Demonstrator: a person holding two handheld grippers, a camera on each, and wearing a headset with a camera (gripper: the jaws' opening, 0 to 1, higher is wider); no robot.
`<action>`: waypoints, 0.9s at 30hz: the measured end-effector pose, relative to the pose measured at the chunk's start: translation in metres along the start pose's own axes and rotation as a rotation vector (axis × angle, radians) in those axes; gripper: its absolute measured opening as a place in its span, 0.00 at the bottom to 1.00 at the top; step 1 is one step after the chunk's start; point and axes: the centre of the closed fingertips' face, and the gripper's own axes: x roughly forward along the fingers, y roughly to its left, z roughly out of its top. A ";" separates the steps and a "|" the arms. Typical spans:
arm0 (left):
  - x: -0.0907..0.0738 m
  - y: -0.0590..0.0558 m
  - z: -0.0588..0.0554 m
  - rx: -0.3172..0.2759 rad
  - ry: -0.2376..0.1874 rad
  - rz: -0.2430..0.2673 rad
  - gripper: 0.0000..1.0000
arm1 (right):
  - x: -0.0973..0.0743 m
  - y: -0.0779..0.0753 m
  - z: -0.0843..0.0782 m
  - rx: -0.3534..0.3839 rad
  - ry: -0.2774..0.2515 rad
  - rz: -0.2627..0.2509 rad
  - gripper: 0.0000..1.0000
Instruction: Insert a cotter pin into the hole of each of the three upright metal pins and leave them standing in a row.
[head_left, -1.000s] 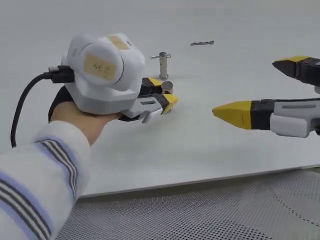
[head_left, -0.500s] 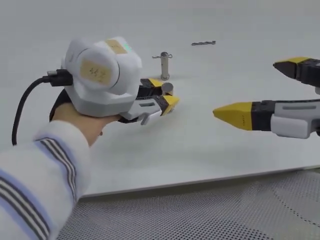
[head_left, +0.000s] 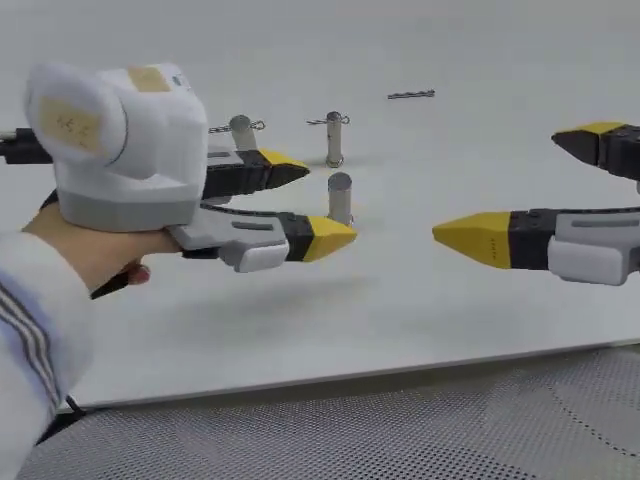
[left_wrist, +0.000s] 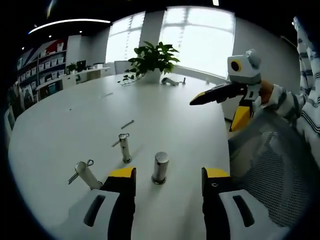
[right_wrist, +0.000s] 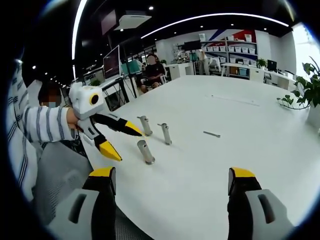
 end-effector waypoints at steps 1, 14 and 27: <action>-0.003 0.000 -0.001 0.001 0.002 0.002 0.57 | 0.000 0.000 0.000 -0.001 0.001 -0.001 0.92; -0.034 0.004 -0.011 -0.069 -0.031 0.087 0.95 | -0.002 -0.007 -0.001 -0.023 0.022 -0.014 0.91; -0.033 -0.009 -0.026 -0.041 0.015 0.088 0.99 | -0.004 -0.016 0.000 -0.104 0.075 -0.026 0.83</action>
